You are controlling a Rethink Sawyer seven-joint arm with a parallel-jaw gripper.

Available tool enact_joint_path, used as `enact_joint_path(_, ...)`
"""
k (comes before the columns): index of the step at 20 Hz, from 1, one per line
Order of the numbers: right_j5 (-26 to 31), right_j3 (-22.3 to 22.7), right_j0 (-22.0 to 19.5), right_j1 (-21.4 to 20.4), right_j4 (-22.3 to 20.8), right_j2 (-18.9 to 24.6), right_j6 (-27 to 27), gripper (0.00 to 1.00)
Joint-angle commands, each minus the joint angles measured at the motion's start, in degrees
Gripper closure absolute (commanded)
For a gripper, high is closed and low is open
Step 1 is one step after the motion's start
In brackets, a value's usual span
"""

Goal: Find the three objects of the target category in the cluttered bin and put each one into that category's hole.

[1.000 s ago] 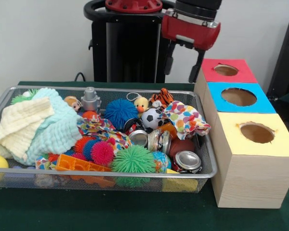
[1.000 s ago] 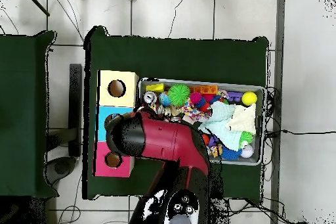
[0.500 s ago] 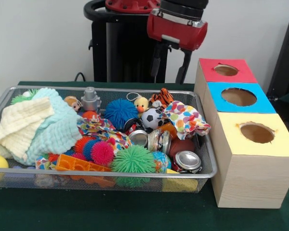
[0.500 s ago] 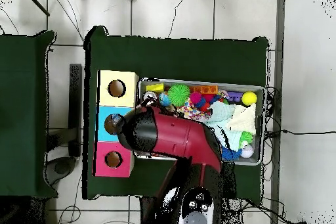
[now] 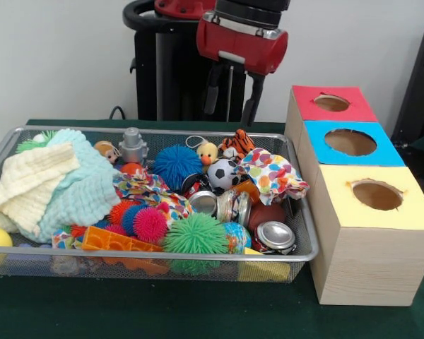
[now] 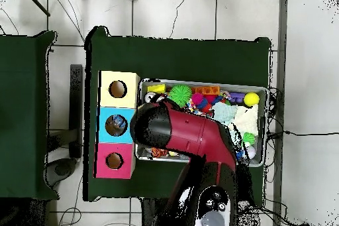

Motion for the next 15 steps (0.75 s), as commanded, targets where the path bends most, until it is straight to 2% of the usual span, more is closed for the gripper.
enact_joint_path(1,4.9,-2.2,-1.8,2.1,-0.4,5.4,2.7,0.00)
enact_joint_path(15,4.9,-2.2,-1.5,2.0,-0.7,5.0,3.2,0.00)
